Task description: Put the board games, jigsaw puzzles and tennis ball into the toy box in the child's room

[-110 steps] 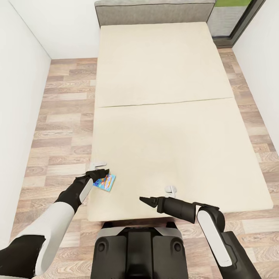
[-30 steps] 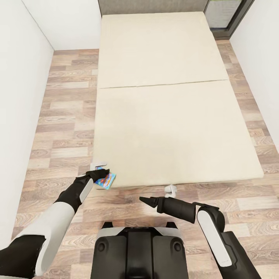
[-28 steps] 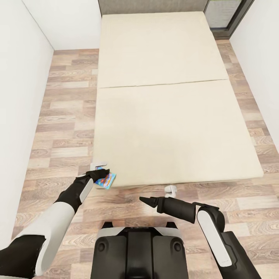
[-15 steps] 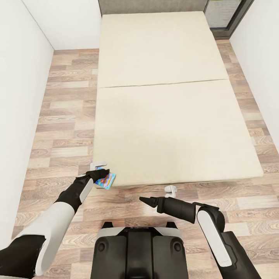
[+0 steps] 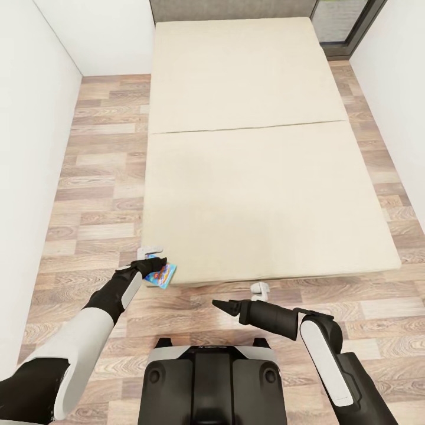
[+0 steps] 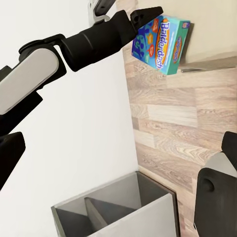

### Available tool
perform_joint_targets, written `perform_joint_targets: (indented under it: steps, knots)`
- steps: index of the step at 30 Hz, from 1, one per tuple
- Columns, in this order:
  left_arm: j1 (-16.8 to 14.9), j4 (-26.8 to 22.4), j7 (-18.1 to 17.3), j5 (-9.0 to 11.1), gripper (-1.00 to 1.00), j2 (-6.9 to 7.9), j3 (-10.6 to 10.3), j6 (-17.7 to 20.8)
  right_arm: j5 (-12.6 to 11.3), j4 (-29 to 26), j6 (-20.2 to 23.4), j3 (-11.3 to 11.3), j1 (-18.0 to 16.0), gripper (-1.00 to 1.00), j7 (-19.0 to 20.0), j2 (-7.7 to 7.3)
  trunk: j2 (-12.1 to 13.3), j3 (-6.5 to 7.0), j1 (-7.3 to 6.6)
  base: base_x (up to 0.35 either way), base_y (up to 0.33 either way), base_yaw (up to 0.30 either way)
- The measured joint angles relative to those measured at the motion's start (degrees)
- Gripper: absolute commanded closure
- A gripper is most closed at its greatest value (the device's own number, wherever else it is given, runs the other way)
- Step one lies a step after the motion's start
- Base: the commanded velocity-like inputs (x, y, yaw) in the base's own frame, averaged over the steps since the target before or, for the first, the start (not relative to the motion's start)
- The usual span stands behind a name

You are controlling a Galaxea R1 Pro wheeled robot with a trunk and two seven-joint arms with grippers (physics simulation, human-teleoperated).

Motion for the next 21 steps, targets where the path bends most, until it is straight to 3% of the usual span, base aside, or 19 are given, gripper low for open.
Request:
perform_joint_targets:
  steps: [21]
  knots:
    - [0.0,0.0,0.0,0.04,-1.0,-0.09,-0.07,-0.08,0.0,0.0,-0.04,0.06,0.0,-1.0,0.0,0.0,0.0,0.0,0.0,-0.039,0.0,0.0]
